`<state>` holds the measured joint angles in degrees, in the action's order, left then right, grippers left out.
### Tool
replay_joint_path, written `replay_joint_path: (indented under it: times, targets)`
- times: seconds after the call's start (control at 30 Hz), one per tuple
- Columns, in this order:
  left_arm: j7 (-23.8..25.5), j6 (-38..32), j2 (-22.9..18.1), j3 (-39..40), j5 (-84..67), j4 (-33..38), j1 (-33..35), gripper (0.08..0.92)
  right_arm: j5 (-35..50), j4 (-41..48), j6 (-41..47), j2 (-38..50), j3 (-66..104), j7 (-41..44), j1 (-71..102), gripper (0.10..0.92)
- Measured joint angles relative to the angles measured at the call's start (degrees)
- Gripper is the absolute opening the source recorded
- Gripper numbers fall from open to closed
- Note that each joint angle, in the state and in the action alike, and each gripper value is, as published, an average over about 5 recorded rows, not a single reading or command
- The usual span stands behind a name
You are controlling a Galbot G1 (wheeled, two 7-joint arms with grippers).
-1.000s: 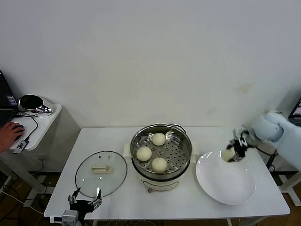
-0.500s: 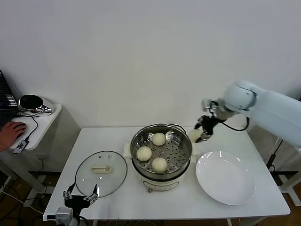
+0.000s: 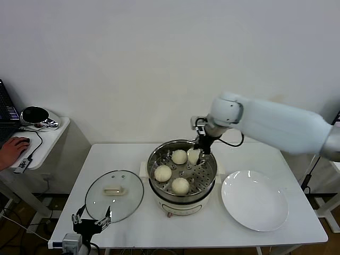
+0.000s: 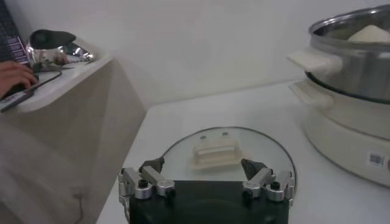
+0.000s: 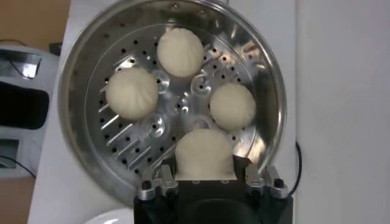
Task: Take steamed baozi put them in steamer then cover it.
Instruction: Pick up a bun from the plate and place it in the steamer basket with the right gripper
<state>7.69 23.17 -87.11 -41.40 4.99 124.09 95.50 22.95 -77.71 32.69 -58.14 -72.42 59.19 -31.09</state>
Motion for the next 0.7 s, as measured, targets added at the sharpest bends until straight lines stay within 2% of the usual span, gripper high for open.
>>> replay_joint_path:
  times: [0.7]
  targets:
    - [0.04, 0.08, -0.43, 0.12, -0.22, -1.44, -0.82, 0.823, -4.87, 3.45, 0.92, -3.46, -1.52, -0.79, 5.07, 0.577]
